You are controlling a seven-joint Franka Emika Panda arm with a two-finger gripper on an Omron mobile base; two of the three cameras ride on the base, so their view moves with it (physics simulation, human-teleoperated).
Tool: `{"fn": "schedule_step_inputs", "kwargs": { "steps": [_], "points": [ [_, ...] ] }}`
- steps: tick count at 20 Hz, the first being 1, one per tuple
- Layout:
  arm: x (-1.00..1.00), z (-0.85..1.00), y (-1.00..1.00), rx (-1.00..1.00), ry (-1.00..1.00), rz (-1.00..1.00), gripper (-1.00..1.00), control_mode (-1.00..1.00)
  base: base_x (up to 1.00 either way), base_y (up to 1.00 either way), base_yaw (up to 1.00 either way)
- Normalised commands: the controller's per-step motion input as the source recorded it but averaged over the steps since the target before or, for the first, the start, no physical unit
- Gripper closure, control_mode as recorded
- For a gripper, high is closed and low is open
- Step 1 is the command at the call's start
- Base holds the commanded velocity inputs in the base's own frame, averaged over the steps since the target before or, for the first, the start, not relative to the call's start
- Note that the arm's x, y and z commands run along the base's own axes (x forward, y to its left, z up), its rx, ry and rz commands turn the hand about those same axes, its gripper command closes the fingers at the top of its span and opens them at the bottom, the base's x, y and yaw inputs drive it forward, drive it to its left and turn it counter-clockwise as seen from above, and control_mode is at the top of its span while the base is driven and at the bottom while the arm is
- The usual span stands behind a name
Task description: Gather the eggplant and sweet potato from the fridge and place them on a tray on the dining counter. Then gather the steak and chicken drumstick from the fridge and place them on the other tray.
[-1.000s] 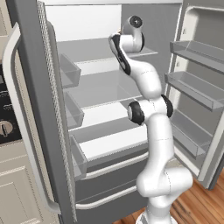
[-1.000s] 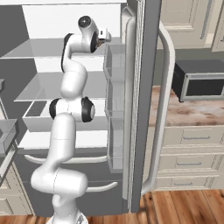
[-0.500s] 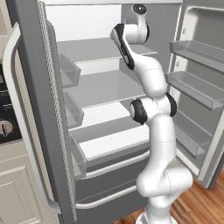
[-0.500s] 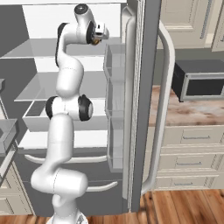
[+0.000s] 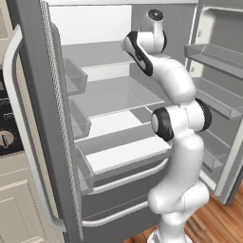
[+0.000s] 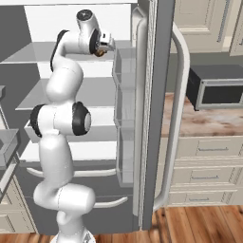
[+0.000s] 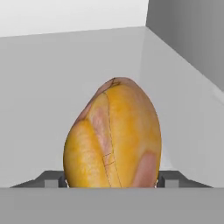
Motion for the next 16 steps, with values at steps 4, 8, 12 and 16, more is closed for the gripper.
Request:
{"fn": "schedule_step_inputs", "kwargs": {
  "steps": [4,8,12,16],
  "points": [
    [-0.65,-0.34,0.01,0.09,-0.21,0.0,1.0,-1.0,0.0,0.0,0.0],
    [-0.66,0.08,0.0,0.11,-0.05,0.0,1.0,-1.0,0.0,0.0,0.0],
    [-0.77,0.3,0.0,0.09,0.0,0.0,1.0,-1.0,0.0,0.0,0.0],
    [-0.72,0.49,0.0,0.07,0.0,0.0,1.0,-1.0,0.0,0.0,0.0]
  ]
}}
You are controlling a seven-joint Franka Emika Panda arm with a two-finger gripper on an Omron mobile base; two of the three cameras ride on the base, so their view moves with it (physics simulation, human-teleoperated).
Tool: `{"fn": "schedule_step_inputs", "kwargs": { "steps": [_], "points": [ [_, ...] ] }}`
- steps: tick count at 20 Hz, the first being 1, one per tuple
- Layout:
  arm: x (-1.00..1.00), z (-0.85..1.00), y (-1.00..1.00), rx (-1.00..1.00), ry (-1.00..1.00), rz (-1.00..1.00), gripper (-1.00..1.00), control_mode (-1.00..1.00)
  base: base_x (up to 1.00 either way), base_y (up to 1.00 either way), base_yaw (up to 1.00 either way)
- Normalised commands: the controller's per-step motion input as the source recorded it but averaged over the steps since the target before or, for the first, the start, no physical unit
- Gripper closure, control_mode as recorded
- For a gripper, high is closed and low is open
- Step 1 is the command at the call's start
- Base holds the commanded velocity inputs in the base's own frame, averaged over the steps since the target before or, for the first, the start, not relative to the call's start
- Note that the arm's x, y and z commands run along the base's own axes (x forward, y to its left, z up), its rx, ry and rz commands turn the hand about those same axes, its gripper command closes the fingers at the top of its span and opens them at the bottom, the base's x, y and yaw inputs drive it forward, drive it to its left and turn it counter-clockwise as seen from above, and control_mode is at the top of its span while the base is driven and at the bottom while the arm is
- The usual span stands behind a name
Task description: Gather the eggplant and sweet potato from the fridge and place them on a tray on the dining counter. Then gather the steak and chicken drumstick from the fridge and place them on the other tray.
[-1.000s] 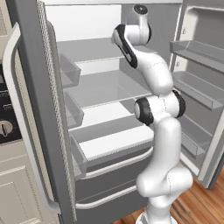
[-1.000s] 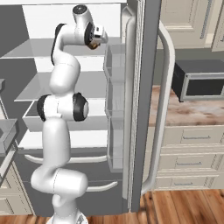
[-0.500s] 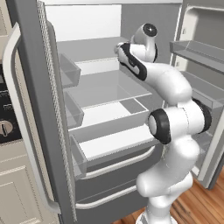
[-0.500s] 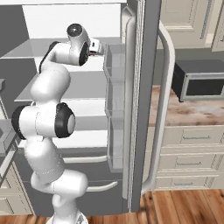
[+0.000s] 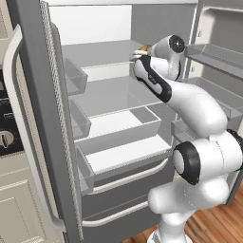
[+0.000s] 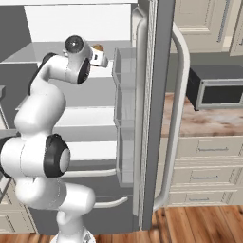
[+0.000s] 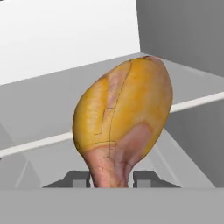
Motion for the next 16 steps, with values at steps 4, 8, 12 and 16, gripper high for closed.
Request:
{"fn": "schedule_step_inputs", "kwargs": {
  "steps": [4,8,12,16],
  "points": [
    [-0.65,0.55,0.0,0.05,0.0,0.0,1.0,-1.0,0.0,0.0,0.0],
    [-0.89,0.24,0.0,0.05,0.0,0.0,1.0,-1.0,0.0,0.0,0.0],
    [-0.97,0.0,0.0,0.01,0.0,0.0,1.0,-1.0,0.0,0.0,0.0],
    [-0.98,-0.08,0.0,0.0,0.0,0.0,1.0,-1.0,0.0,0.0,0.0]
  ]
}}
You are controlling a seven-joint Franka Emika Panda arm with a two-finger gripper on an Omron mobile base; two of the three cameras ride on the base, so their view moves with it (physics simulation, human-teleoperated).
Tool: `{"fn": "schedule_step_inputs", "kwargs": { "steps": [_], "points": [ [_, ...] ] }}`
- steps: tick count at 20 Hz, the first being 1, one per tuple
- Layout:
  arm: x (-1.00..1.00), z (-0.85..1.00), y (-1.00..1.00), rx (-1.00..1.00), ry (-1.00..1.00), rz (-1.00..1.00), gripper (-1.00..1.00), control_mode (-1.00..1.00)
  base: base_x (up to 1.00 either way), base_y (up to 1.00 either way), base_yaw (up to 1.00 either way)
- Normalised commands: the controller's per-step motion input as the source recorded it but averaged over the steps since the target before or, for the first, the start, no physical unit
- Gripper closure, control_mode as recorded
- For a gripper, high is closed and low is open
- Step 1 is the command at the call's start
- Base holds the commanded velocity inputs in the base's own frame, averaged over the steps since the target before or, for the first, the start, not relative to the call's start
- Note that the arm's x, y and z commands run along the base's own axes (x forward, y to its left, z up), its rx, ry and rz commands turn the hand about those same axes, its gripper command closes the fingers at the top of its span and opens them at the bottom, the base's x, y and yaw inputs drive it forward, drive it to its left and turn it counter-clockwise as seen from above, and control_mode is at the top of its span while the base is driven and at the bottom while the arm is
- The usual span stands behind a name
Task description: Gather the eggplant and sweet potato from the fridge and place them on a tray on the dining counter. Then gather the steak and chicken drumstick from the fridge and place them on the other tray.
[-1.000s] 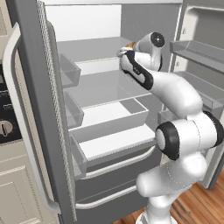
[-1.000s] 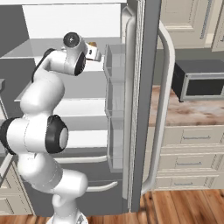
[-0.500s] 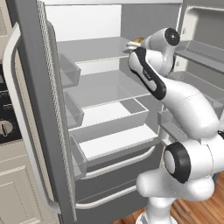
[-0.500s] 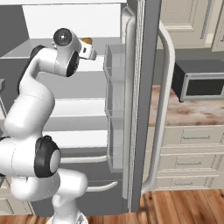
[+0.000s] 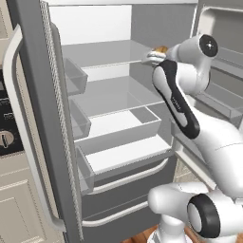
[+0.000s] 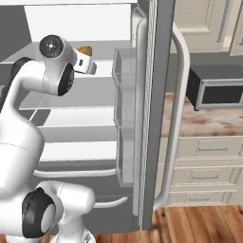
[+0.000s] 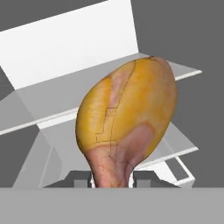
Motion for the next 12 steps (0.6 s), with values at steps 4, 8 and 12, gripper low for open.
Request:
{"fn": "schedule_step_inputs", "kwargs": {
  "steps": [4,8,12],
  "points": [
    [-0.92,-0.09,0.0,0.0,0.0,0.0,1.0,-1.0,0.0,0.0,0.0],
    [-0.87,-0.16,0.02,0.0,0.0,0.0,1.0,-1.0,0.0,0.0,0.0],
    [-0.78,-0.2,0.05,0.0,0.0,0.0,1.0,-1.0,0.0,0.0,0.0]
  ]
}}
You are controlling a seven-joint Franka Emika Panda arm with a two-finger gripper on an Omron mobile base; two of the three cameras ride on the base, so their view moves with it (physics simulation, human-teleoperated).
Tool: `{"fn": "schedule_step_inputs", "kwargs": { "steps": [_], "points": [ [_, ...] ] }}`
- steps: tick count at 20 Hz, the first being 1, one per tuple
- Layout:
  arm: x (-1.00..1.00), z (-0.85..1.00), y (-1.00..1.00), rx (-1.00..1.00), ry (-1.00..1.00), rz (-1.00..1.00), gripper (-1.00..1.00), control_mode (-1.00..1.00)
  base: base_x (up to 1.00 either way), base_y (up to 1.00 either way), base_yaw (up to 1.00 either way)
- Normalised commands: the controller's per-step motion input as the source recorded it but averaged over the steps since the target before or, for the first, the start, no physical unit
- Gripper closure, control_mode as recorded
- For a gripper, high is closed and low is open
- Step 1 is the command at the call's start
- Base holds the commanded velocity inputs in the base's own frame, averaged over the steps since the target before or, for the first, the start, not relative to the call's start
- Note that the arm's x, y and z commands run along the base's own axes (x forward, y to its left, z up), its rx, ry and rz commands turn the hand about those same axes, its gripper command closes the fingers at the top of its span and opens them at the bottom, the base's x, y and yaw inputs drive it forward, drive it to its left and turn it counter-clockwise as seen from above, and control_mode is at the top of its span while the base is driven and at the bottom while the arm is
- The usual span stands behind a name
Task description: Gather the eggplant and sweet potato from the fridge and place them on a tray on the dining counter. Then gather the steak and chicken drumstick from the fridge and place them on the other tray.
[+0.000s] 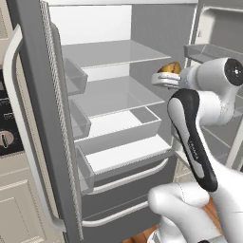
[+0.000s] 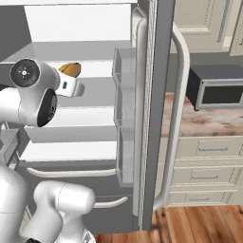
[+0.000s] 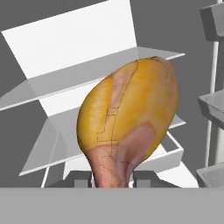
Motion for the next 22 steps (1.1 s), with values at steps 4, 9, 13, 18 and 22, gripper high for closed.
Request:
{"fn": "schedule_step_inputs", "kwargs": {
  "steps": [4,9,13,18,22],
  "points": [
    [-0.59,-0.23,0.0,0.0,0.0,0.0,1.0,-1.0,0.0,0.0,0.0],
    [-0.45,-0.14,0.0,0.0,0.0,0.0,1.0,-1.0,0.0,0.0,0.0],
    [-0.48,-0.12,0.1,-0.01,0.0,0.0,1.0,-1.0,0.0,0.0,0.0],
    [-0.31,-0.05,0.1,-0.02,0.0,0.01,1.0,-1.0,0.0,0.0,0.0],
    [-0.03,0.0,0.09,-0.02,0.02,0.0,1.0,-1.0,0.0,0.0,0.0]
  ]
}}
